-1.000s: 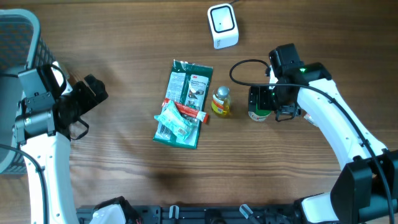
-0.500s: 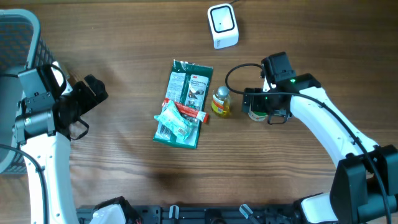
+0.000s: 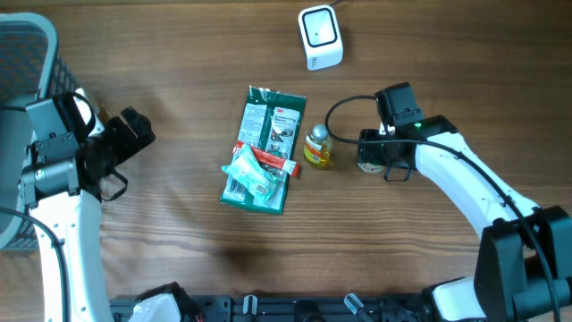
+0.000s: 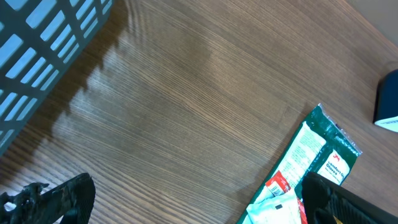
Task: Scan the item barcode
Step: 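Lower the right gripper and grasp the green-lidded jar, then lift the green-lidded jar and hold it in front of the scanner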
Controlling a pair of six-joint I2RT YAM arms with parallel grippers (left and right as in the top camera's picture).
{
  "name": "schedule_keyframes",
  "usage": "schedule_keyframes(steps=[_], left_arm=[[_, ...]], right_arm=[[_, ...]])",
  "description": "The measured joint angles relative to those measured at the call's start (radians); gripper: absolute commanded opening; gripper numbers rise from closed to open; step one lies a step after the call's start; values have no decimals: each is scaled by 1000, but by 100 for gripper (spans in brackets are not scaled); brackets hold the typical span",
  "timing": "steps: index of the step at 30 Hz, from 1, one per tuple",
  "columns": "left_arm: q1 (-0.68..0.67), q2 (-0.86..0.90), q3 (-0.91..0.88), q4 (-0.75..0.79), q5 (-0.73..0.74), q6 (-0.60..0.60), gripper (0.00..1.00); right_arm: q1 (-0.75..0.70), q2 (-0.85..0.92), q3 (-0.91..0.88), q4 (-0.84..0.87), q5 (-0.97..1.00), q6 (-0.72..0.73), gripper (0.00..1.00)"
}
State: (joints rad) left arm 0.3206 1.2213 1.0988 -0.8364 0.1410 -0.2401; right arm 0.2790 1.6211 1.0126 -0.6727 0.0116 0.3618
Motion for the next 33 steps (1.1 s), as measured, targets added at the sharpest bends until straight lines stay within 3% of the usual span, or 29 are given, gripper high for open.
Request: schedule_keyframes(steps=[4,6,9,12,17,22,26,27,29,33], left_arm=[[0,0,0,0,0,0,100],[0,0,0,0,0,0,100],[0,0,0,0,0,0,100],[0,0,0,0,0,0,100],[0,0,0,0,0,0,100],[0,0,0,0,0,0,100],[0,0,0,-1,0,0,100],[0,0,0,1,0,0,100],[0,0,0,1,0,0,100],[0,0,0,0,0,0,100]], right_arm=[[0,0,4,-26,0,-130,81],[0,0,5,-27,0,-120,84],[0,0,5,-47,0,10,84],[0,0,5,-48,0,120,63],[0,-3,10,-37,11,124,56],[0,-23,128,-181,10,-28,36],[0,-43,398,-331,-54,-199,20],[0,-50,501,-336,-87,-263,12],[0,-55,617,-335,-111,-327,8],[0,-60,721,-176,-127,-418,6]])
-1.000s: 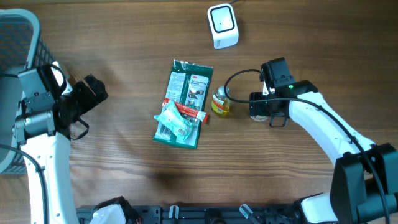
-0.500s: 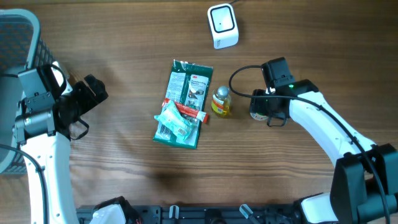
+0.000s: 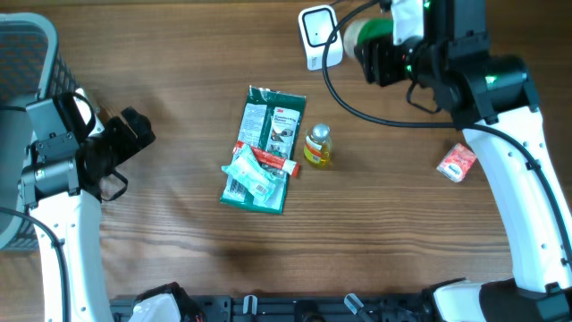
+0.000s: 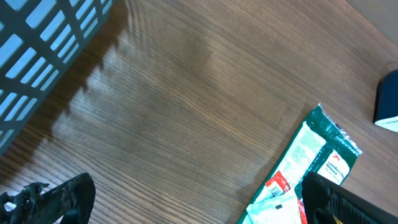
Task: Scan the item barcode
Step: 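Lift the green-lidded jar and hold it in front of the scanner, then place the green-lidded jar on the right side and release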
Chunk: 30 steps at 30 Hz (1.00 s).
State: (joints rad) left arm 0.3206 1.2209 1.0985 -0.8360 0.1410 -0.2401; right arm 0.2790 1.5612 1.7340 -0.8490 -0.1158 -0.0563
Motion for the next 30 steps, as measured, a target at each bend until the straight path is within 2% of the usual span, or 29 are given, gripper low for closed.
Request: schedule_keyframes(steps=[4,7,12,17,22,30], left_arm=[[0,0,0,0,0,0,100],[0,0,0,1,0,0,100],[0,0,0,0,0,0,100],[0,0,0,0,0,0,100],[0,0,0,0,0,0,100],[0,0,0,0,0,0,100]], right_arm=[[0,60,3,183,-8,-87,4],[0,193,5,364,-12,-137,4],[0,510,2,837,-11,-185,4],[0,631,0,1064,-11,-262,4],[0,658,0,1066,-11,-392,4],[0,684,0,1051,-11,-421,4]])
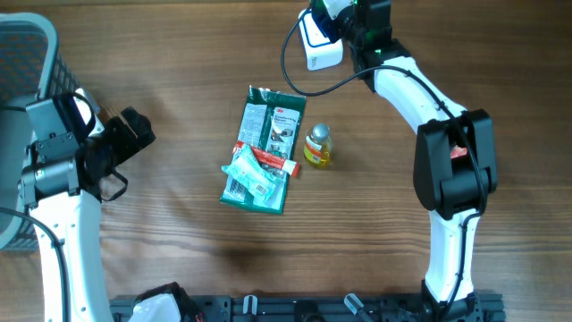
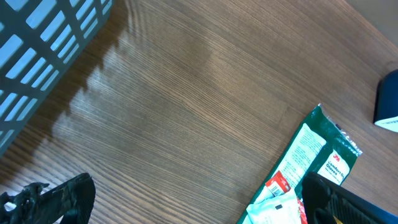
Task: Scan the item barcode
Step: 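Place the green-lidded jar on the right side and release, then move the right gripper toward the yellow bottle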
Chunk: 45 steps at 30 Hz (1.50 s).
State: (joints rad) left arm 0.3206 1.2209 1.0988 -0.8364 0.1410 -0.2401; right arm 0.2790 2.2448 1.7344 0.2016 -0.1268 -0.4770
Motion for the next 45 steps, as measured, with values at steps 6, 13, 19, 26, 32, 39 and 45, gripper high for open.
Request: schedule_keyframes(steps=[6,13,19,26,32,39,45], left_arm=[[0,0,0,2,0,0,100],[0,0,0,-1,0,0,100],[0,0,0,0,0,0,100],[0,0,0,0,0,0,100],[0,0,0,0,0,0,100],[0,0,0,0,0,0,100],[0,0,0,0,0,0,100]], right_arm=[[-18,-217,-5,-342,-3,96,4],[-213,-548,19,-1215,5,294,4],[-307,-454,-352,-1127,92,486,5],[-323,-449,-478,-989,124,541,100],[-323,-463,-245,-1224,125,545,100],[-322,-527,-194,-1313,-81,616,100],[-233,-527,-194,-1304,-262,646,100]])
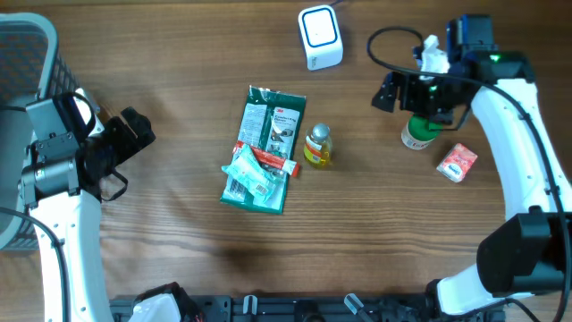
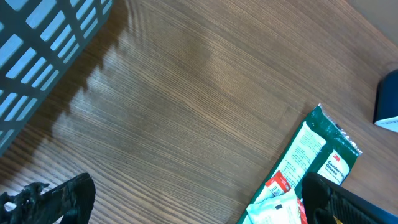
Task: Scan the item barcode
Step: 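Move the right gripper toward the yellow bottle, then lower the right gripper and grasp the yellow oil bottle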
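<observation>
The white scanner [image 1: 319, 36] stands at the table's far edge; its dark corner [image 2: 388, 99] shows in the left wrist view. My right gripper [image 1: 418, 105] hangs right of the scanner, over a green-and-white container [image 1: 414, 135] whose top is hidden beneath it. It looks shut on the container, low near the table. My left gripper [image 1: 128, 154] rests at the left, open, with only bare wood between its fingers [image 2: 53, 198].
A green packet [image 1: 265, 143] with smaller packets on top lies mid-table, also in the left wrist view [image 2: 314, 152]. A small yellow bottle [image 1: 317, 145] stands beside it. A pink packet [image 1: 457, 163] lies at the right. A grey mesh basket [image 1: 22, 54] fills the far left.
My right gripper has moved from the scanner to the right and toward me, with the green-and-white container now beneath it near the table. The left arm has not moved.
My right gripper was low beside the yellow bottle, around a container. Then it held the green-and-white container high near the scanner, and a pink packet showed at the right. Then it was at the scanner. Now it is right of the scanner, low.
</observation>
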Controlling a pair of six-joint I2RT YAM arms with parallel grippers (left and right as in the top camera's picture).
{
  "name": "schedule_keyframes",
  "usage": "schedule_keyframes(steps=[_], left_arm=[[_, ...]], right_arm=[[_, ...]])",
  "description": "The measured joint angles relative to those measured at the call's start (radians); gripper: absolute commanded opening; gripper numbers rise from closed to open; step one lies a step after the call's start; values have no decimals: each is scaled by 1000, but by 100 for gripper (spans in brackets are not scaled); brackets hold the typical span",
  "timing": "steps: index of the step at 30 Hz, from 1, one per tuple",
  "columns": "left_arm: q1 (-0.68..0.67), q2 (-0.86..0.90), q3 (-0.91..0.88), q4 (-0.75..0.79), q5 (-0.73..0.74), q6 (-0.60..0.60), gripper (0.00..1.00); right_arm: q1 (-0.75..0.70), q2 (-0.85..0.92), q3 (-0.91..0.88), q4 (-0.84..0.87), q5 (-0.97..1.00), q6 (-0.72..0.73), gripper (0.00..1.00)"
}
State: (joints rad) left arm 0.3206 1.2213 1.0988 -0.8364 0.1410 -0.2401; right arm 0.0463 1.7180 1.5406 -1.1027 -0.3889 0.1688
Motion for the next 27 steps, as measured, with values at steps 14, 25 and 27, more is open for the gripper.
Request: schedule_keyframes(steps=[14,25,27], left_arm=[[0,0,0,0,0,0,100],[0,0,0,0,0,0,100],[0,0,0,0,0,0,100]], right_arm=[[367,0,0,-17,-5,11,100],[367,0,0,-89,5,11,100],[367,0,0,-91,5,11,100]])
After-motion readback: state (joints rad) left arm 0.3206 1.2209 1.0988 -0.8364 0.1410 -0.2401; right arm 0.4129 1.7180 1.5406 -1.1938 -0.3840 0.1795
